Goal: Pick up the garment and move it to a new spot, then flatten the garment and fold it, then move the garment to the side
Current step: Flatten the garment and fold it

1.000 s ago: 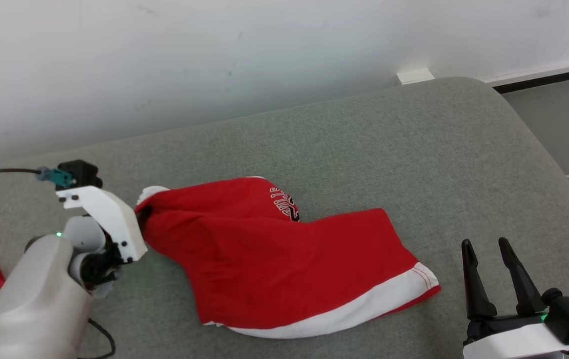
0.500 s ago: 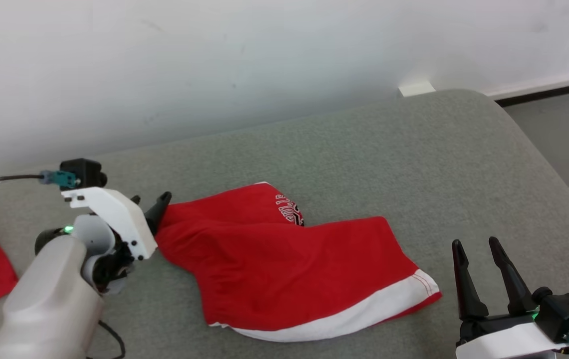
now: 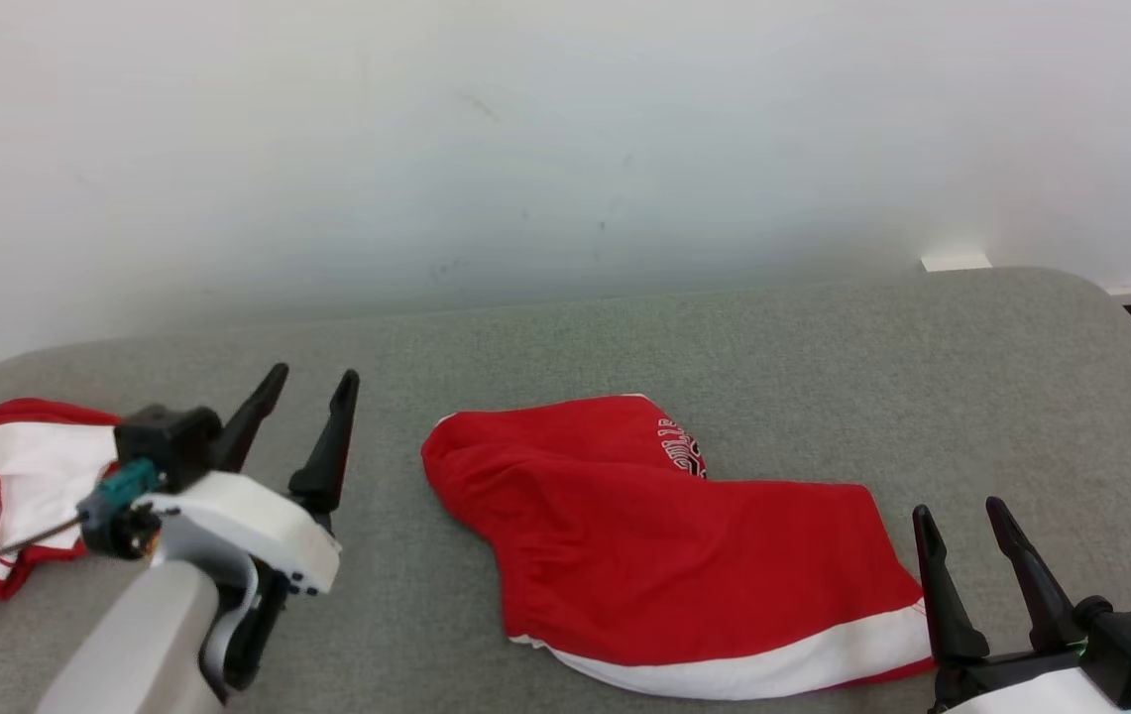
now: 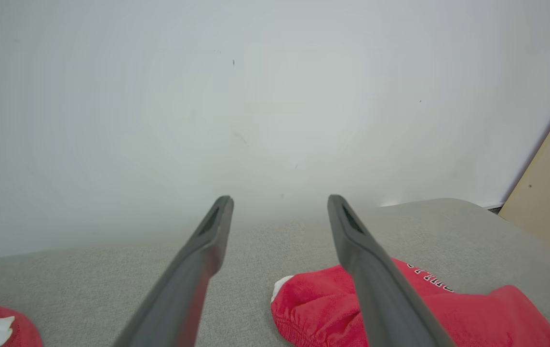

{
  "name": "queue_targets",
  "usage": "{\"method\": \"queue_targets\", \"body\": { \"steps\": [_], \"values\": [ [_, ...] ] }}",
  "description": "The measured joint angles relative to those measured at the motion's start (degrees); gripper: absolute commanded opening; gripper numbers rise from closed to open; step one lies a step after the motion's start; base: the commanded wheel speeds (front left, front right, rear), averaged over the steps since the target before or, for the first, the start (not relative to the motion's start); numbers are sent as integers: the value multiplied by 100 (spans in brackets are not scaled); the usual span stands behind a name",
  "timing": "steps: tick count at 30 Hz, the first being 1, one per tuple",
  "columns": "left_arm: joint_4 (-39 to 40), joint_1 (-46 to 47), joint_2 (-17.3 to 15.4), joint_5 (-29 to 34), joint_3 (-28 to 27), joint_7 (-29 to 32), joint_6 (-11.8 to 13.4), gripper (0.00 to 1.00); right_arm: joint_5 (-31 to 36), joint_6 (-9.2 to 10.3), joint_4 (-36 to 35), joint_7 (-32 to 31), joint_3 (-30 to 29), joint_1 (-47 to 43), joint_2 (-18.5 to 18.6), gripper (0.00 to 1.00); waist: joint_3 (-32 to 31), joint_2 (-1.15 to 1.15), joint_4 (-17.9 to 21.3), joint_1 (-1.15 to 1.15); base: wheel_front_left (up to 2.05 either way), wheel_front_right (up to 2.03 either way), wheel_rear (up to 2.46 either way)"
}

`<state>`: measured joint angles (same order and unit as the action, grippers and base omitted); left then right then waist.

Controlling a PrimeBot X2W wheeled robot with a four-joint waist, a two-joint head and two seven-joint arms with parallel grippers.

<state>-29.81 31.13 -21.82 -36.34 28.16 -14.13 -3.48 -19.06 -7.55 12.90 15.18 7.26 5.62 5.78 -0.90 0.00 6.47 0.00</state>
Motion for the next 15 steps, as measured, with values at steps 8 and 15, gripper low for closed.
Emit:
{"method": "queue_targets", "body": {
  "steps": [8, 15],
  "values": [
    [1914, -1680, 168, 690, -1082, -100, 714, 100, -43, 0, -140, 0, -52, -93, 82, 100, -134, 0, -67, 0, 0, 0, 0],
    [2527, -2905, 737, 1269, -1798, -100, 790, 100, -111, 1, -282, 0, -192, -330, -3, 100, -124, 0, -93, 0, 0, 0, 0]
  ]
}}
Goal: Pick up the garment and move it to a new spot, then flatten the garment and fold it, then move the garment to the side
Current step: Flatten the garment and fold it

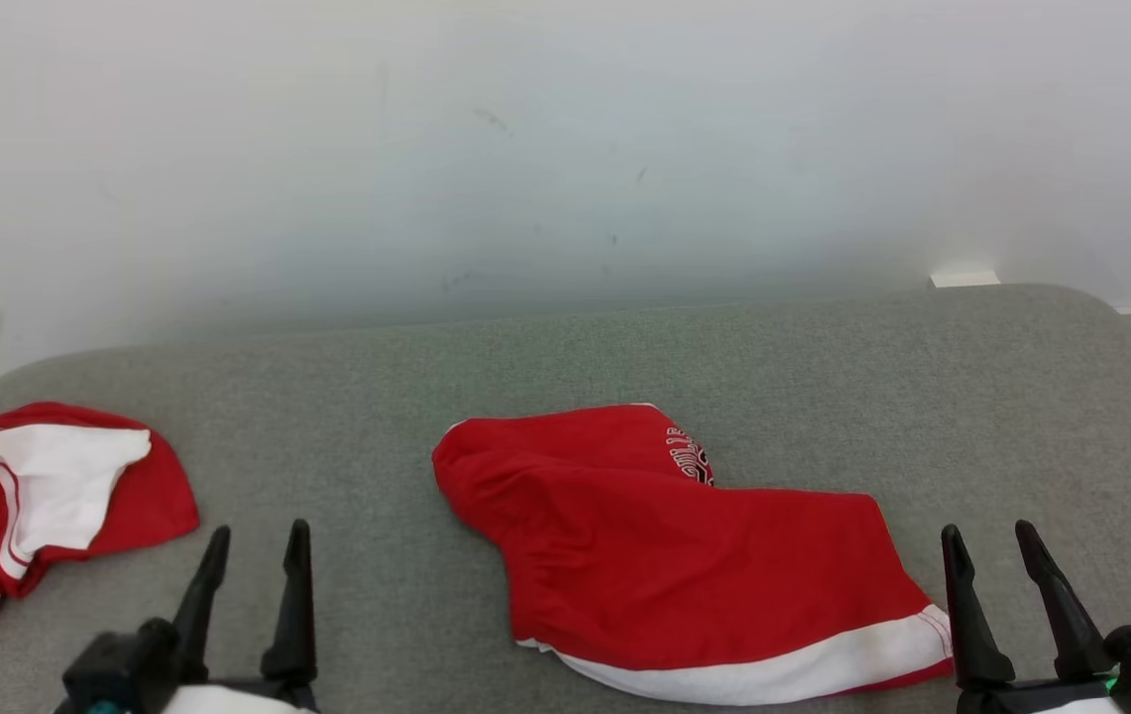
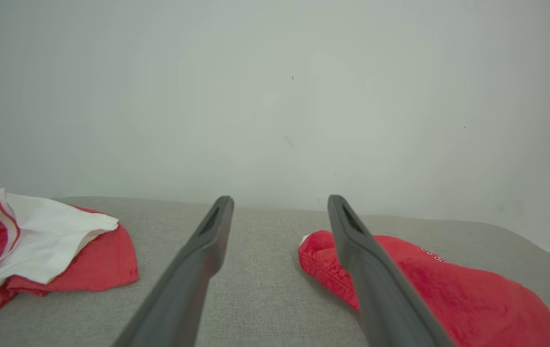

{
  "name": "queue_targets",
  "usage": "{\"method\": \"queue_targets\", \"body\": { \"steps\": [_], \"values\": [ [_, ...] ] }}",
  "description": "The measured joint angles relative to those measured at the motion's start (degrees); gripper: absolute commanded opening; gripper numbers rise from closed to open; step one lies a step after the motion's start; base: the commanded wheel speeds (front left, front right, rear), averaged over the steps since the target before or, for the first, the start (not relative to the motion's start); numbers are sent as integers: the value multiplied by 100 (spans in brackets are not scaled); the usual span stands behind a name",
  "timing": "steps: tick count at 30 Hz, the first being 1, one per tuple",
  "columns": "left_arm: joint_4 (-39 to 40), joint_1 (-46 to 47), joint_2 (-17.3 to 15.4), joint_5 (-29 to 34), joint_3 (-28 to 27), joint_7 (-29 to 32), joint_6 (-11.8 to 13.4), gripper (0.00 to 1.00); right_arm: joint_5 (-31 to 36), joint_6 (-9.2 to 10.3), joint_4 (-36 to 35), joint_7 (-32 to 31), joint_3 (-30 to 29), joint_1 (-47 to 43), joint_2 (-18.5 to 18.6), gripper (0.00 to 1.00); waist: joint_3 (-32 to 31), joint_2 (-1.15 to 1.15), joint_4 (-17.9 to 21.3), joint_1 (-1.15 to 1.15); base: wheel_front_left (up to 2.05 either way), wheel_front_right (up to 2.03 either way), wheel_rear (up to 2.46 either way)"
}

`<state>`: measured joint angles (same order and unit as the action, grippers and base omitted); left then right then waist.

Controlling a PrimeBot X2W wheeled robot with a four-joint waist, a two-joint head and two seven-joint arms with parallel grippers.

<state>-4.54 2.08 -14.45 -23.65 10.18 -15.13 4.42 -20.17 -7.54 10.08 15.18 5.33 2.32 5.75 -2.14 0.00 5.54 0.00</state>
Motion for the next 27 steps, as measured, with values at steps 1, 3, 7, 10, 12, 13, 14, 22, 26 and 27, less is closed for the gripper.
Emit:
{"method": "queue_targets", "body": {
  "steps": [1, 3, 7, 10, 12, 13, 14, 22, 26, 27],
  "values": [
    [11, -128, 122, 97, -68, 0, -18, 100, -3, 0, -24, 0, -30, -51, -9, 100, -3, 0, -11, 0, 0, 0, 0],
    [11, -364, 363, 193, -214, 1, -89, 100, -5, -1, -46, 0, -89, -168, -18, 100, -13, 0, -39, 0, 0, 0, 0],
    [-44, -637, 745, 380, -541, 1, -316, 100, -5, 0, -80, 0, -124, -339, -32, 100, -37, 0, -79, 0, 0, 0, 0],
    [-89, -705, 895, 575, -693, 0, -502, 100, -4, -1, -78, 0, -90, -386, -36, 100, -53, 0, -90, 0, 0, 0, 0],
    [-118, -707, 971, 670, -769, 0, -622, 100, -4, -1, -73, 0, -48, -385, -35, 100, -60, 0, -90, 0, 0, 0, 0],
    [-132, -706, 1000, 721, -795, 0, -660, 100, -4, -1, -70, 0, -32, -383, -34, 100, -63, 0, -86, 0, 0, 0, 0],
    [-160, -701, 1020, 783, -834, 1, -702, 100, -4, -1, -68, 0, -15, -379, -32, 100, -65, 0, -81, 0, 0, 0, 0],
    [-285, -633, 1110, 936, -903, 0, -936, 100, -4, -1, 42, 0, -35, -360, 47, 100, -35, 0, -50, 0, 0, 0, 0],
    [-449, -544, 1141, 938, -605, 0, -1094, 100, 26, 0, 425, 0, -73, -342, 241, 100, 21, 0, -33, 0, 0, 0, 0],
    [-511, -519, 1147, 937, -536, 1, -1106, 100, 26, 0, 561, -16, -44, -323, 300, 100, 40, 0, -26, 0, 0, 0, 0]
  ]
}}
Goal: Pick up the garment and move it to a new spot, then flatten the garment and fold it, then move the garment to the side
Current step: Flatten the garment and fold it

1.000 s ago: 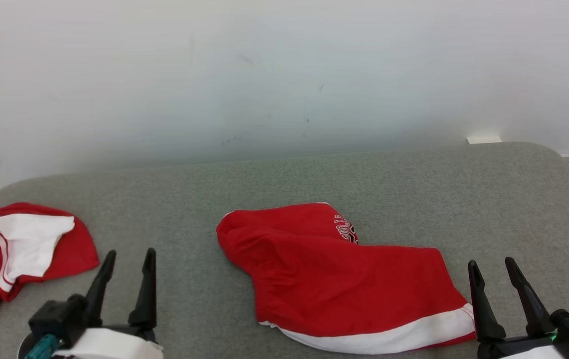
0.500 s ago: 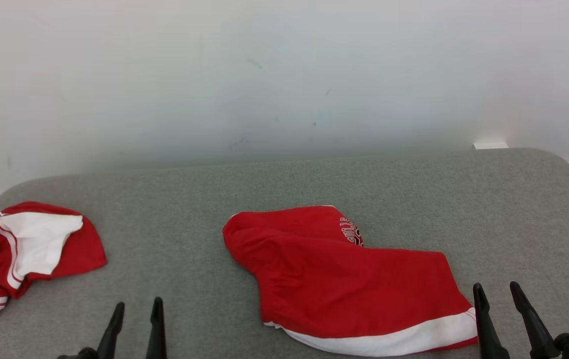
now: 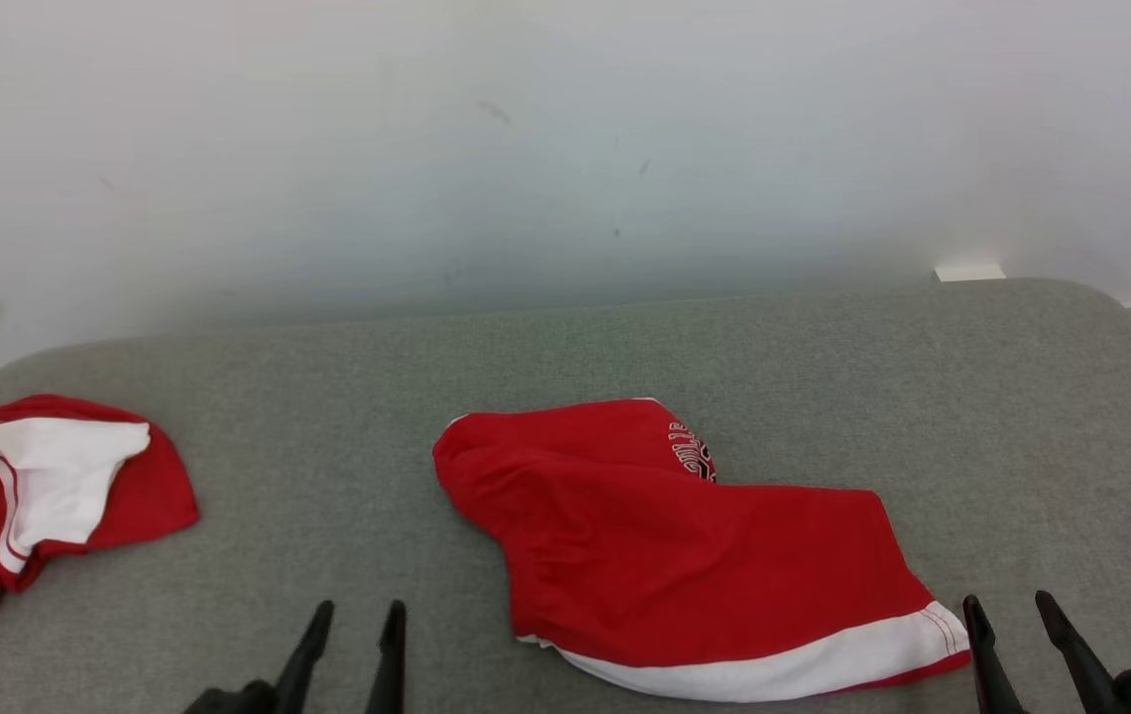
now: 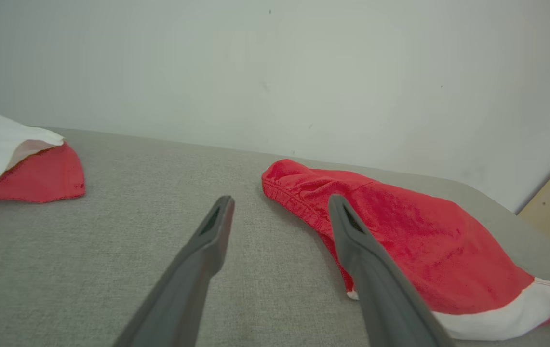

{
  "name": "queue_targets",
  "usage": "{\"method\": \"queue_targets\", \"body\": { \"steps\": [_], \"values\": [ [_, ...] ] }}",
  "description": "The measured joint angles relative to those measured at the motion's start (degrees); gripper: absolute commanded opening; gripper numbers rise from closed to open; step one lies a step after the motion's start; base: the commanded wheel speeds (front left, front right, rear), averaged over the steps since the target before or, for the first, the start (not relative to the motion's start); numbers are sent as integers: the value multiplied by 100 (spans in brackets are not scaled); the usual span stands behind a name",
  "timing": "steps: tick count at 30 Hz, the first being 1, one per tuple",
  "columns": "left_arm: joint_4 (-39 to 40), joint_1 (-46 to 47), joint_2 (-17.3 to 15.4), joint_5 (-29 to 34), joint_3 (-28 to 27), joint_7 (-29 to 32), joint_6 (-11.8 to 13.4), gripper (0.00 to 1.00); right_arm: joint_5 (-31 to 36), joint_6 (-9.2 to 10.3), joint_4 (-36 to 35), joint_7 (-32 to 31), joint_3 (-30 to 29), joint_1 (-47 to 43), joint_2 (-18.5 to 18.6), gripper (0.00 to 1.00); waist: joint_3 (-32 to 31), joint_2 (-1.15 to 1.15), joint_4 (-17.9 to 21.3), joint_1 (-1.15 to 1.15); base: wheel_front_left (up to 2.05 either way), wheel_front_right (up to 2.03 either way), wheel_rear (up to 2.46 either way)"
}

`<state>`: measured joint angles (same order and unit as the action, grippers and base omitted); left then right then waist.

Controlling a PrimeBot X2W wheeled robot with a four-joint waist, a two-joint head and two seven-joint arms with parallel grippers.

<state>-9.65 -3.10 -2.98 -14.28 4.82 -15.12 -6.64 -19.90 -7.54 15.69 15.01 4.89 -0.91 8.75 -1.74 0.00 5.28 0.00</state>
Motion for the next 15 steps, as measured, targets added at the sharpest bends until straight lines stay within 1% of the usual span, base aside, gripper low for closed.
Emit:
{"method": "queue_targets", "body": {
  "steps": [3, 4, 5, 8, 11, 15],
  "values": [
    [-346, 164, 3, -26, 346, -1, -48, 100, -122, -1, 333, -149, 63, 218, 122, 100, 57, 0, 28, 0, 0, 0, 0],
    [-688, 266, -29, -56, 703, 0, -67, 100, -344, 0, 557, -415, 172, 386, 175, 100, 80, 0, 63, 0, 0, 0, 0],
    [-688, 266, -29, -56, 703, 0, -67, 100, -344, 0, 557, -415, 172, 386, 175, 100, 80, 0, 63, 0, 0, 0, 0],
    [-1103, 516, -148, -330, 1292, 129, -78, 100, -588, -1, 790, -753, 371, 656, 336, 100, 138, 0, 96, 0, 0, 0, 0],
    [-1422, 827, -301, -648, 1768, 307, -89, 100, -755, -1, 1010, -1084, 617, 918, 527, 100, 207, 0, 109, 0, 0, 0, 0],
    [-1813, 1275, -399, -999, 2213, 372, -89, 100, -923, -1, 1287, -1426, 902, 1157, 744, 100, 332, 0, 89, 0, 0, 0, 0]
  ]
}}
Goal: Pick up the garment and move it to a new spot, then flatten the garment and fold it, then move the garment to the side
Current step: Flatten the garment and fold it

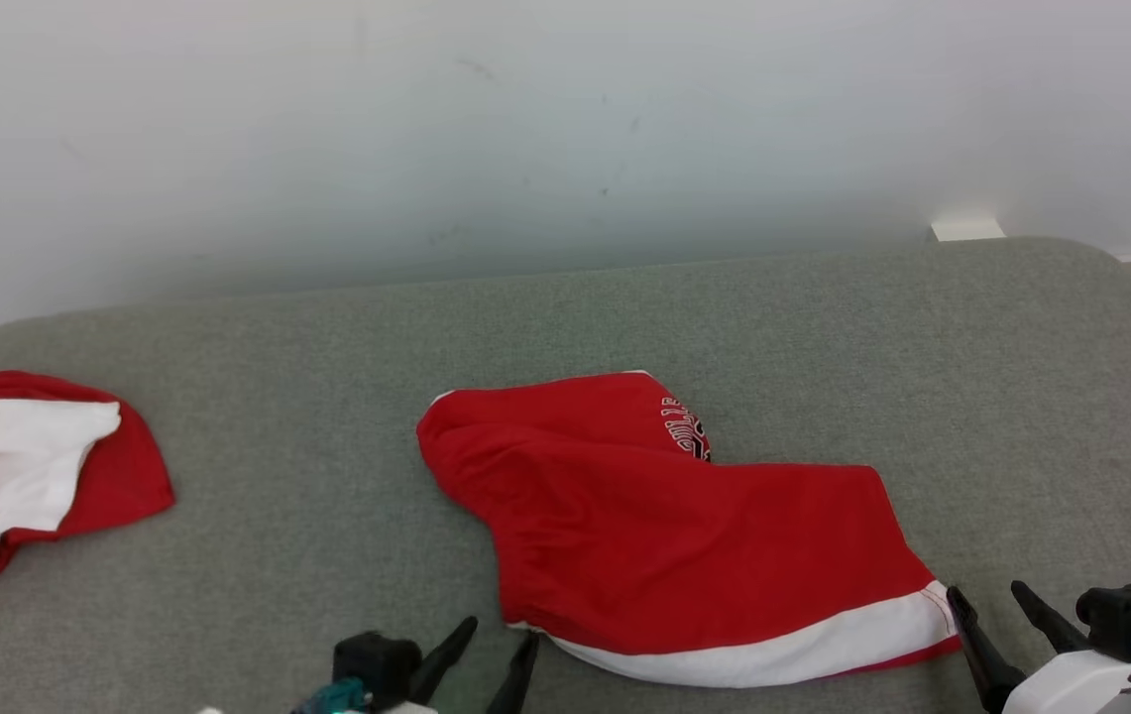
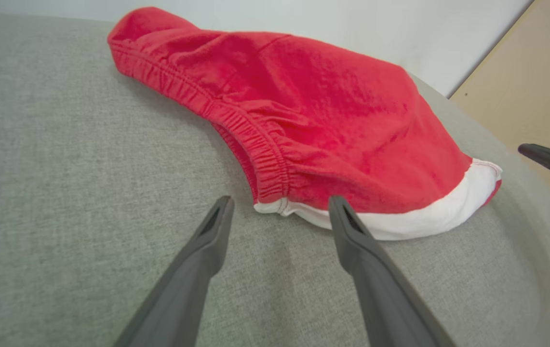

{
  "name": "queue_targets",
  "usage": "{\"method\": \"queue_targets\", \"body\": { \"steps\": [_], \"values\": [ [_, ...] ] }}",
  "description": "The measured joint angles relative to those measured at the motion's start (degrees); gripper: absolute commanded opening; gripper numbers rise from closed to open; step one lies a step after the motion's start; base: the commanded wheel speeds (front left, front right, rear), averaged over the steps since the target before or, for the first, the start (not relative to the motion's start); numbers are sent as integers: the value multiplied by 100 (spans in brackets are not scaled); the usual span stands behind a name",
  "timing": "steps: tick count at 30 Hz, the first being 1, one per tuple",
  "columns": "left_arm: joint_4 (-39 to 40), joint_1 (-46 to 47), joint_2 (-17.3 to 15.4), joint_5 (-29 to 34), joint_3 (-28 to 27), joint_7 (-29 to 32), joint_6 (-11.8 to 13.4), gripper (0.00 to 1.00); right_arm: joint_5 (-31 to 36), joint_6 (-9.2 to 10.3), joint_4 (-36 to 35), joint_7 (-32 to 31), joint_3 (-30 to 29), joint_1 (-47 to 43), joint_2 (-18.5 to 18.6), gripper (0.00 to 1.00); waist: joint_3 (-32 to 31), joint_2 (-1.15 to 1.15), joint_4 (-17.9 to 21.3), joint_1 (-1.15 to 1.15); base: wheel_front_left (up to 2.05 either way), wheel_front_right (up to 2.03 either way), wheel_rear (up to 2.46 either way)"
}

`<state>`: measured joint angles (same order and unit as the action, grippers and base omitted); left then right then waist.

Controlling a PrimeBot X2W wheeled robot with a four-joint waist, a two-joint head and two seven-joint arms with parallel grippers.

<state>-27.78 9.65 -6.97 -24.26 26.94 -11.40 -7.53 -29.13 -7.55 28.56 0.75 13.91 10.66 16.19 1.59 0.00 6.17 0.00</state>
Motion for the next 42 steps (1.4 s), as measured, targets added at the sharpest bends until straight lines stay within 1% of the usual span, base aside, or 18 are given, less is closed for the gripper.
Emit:
{"method": "queue_targets", "body": {
  "steps": [7, 8, 9, 15, 16, 17, 18, 19, 20, 21, 22, 26, 30, 34, 37, 39, 40, 42],
  "values": [
    [-770, 696, -113, -476, 644, -23, 0, 100, -354, 0, 315, -197, 470, 313, 66, 100, 206, 0, -16, 0, 0, 0, 0],
    [-932, 851, -137, -571, 851, -42, 0, 100, -486, 0, 415, -274, 598, 370, 66, 100, 237, 0, -3, 0, 0, 0, 0],
    [-932, 851, -137, -571, 851, -42, 0, 100, -486, 0, 415, -274, 598, 370, 66, 100, 237, 0, -3, 0, 0, 0, 0],
    [-1209, 1168, -194, -878, 1315, -187, 0, 100, -799, 0, 563, -320, 929, 475, 101, 99, 269, 0, 32, 0, 0, 0, 0],
    [-1243, 1207, -210, -917, 1389, -205, 0, 100, -853, 0, 580, -320, 993, 487, 107, 79, 272, 0, 34, 0, 0, 0, 0],
    [-1272, 1245, -220, -946, 1440, -234, 0, 100, -904, 0, 587, -310, 1054, 497, 113, 64, 276, 0, 35, 0, 0, 0, 0],
    [-1294, 1279, -224, -973, 1488, -244, -1, 100, -960, 0, 592, -279, 1109, 513, 120, 46, 281, 0, 34, 0, 0, 0, 0],
    [-1326, 1312, -232, -1004, 1534, -277, 0, 100, -994, 0, 601, -263, 1169, 536, 130, 33, 284, 0, 31, 0, 0, 0, 0],
    [-1355, 1347, -242, -1043, 1584, -283, -1, 50, -1024, 0, 616, -238, 1218, 560, 141, 16, 286, 0, 30, 0, 0, 0, 0],
    [-1384, 1373, -249, -1103, 1625, -291, 0, 21, -1046, 0, 632, -207, 1270, 576, 148, 0, 285, 0, 28, 0, 0, 0, 0],
    [-1410, 1386, -258, -1155, 1675, -308, -1, 0, -1083, 0, 648, -170, 1317, 586, 155, 0, 281, 0, 28, 0, 0, 0, 0],
    [-1456, 1396, -287, -1287, 1852, -333, -1, 0, -1205, 0, 704, 3, 1462, 631, 186, 0, 237, 0, 28, 0, 0, 0, 0],
    [-1366, 1410, -368, -1334, 1870, -358, -1, 0, -1374, 0, 689, 248, 1529, 659, 216, 0, 128, 0, 5, 0, 0, 0, 0],
    [-1034, 1454, -490, -1357, 1753, -363, -1, 0, -1756, 0, 321, 542, 1534, 670, 271, 0, -5, 0, -40, 0, 0, 0, 0],
    [-855, 1579, -689, -1337, 1742, -367, -1, 0, -2091, 0, -37, 656, 1530, 752, 365, 0, -57, 0, -90, 0, 0, 0, 0],
    [-669, 1868, -871, -1381, 1717, -309, -1, 0, -2261, 0, -303, 713, 1559, 1009, 461, 0, -37, 0, -131, 0, 0, 0, 0],
    [-669, 1868, -871, -1381, 1717, -309, -1, 0, -2261, 0, -303, 713, 1559, 1009, 461, 0, -37, 0, -131, 0, 0, 0, 0],
    [-528, 2163, -1002, -1500, 1704, -163, -1, 0, -2391, 0, -433, 747, 1560, 1259, 509, 0, 23, 0, -148, 0, 0, 0, 0]
  ]
}}
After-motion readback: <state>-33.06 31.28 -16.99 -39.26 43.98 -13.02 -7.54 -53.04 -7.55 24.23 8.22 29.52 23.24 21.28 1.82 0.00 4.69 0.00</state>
